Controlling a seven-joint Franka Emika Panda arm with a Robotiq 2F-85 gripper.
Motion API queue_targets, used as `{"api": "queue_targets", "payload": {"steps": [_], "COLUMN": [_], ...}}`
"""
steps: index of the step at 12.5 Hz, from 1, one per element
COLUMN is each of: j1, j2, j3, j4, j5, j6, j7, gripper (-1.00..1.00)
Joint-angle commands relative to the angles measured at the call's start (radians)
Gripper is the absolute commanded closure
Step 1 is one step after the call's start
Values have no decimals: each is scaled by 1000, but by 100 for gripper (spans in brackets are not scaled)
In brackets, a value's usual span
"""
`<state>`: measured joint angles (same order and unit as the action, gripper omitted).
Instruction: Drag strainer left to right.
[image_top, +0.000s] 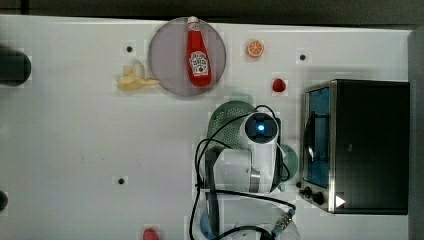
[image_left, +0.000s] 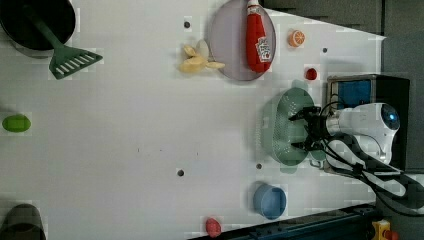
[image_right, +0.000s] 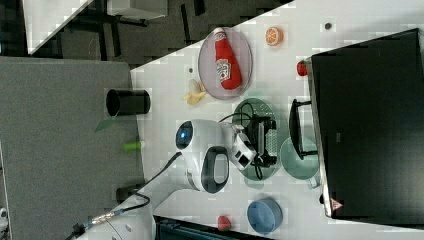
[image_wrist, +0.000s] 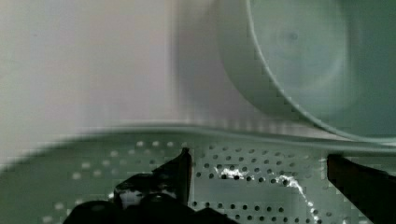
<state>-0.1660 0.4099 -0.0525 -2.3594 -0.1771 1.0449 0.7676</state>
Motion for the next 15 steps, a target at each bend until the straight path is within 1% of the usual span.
{"api": "queue_targets", "payload": {"steps": [1,4,5,8,9,11,12,13,15], "j1": [23,23,22,23,23,23,22,22,22], "j2": [-51,-180,-232,-386,-429,-504,-534,-563,-620], "j3": [36,96,114,145,145,133,122,115,113], "j4": [19,35,52,151,197,288,327,361,410], "j5": [12,14,14,16,29,117,163,185,183], "j6": [4,-104,-168,-464,-580,-773,-837,-874,-924], "j7": [-257,-299,-299,-333,-388,-532,-602,-663,-744], "gripper": [-100,-100,-100,-100,-100,-100,-100,-100,-100]}}
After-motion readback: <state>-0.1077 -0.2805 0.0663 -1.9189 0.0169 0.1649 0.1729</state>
